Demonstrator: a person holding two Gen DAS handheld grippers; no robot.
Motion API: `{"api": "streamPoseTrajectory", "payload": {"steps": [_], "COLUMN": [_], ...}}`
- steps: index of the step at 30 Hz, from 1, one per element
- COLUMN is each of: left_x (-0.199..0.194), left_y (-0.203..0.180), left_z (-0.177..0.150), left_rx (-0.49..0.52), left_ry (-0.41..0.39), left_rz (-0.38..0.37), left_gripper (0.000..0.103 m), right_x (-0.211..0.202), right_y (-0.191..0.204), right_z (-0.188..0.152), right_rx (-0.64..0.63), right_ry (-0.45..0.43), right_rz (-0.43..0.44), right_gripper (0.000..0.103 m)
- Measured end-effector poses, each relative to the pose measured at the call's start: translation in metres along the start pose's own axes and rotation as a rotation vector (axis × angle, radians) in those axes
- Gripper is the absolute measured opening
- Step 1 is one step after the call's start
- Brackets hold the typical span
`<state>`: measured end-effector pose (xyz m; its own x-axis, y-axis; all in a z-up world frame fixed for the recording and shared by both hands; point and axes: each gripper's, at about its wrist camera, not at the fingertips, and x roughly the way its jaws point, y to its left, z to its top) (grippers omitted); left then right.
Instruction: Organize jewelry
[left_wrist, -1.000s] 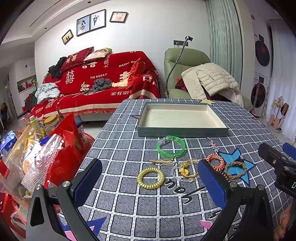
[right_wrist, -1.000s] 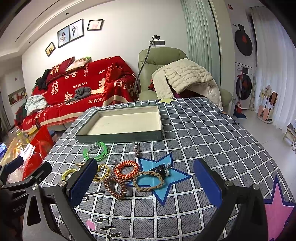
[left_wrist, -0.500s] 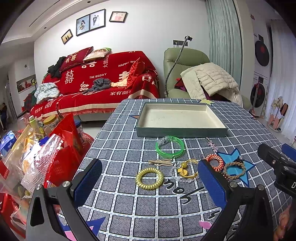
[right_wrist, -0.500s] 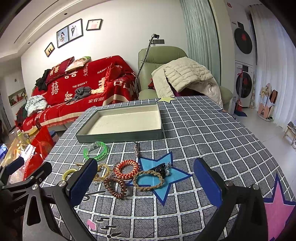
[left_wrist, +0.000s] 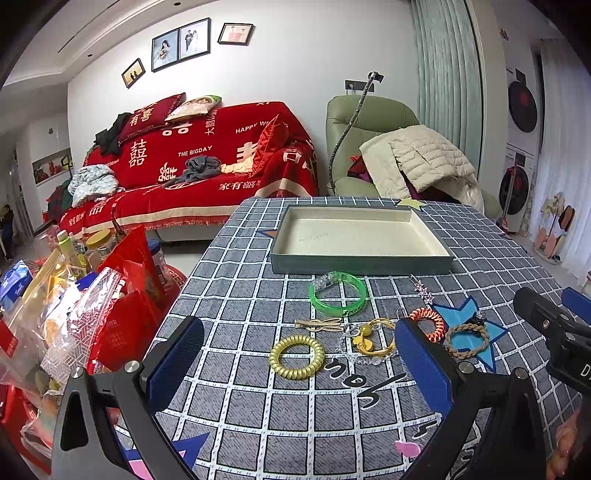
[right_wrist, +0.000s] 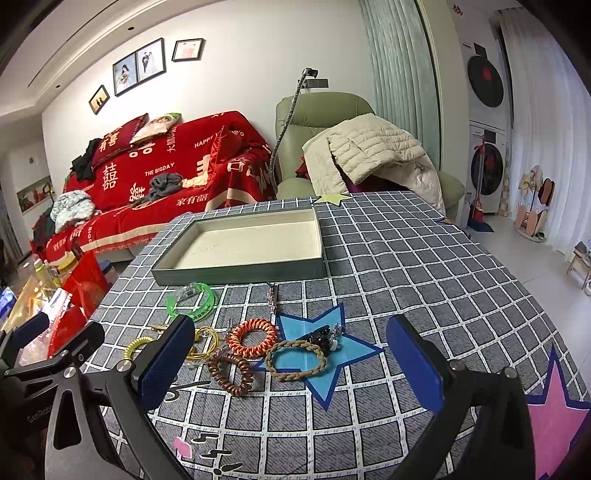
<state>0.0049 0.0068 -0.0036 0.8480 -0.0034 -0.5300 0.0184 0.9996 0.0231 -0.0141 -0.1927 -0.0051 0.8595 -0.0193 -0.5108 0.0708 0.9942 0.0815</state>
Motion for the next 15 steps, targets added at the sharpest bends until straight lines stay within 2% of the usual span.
{"api": "streamPoseTrajectory", "payload": {"steps": [15], "left_x": [0.0012], "left_y": [-0.0022], "left_z": [0.0015], "left_rx": [-0.001], "left_ry": [0.011], "left_rz": [-0.007], "left_gripper": [0.103], "right_x": [-0.0027], "right_y": [0.0013], "right_z": [-0.0038], "right_rx": [0.007], "right_ry": [0.002], "right_rz": [0.0], "right_gripper": [0.103]}}
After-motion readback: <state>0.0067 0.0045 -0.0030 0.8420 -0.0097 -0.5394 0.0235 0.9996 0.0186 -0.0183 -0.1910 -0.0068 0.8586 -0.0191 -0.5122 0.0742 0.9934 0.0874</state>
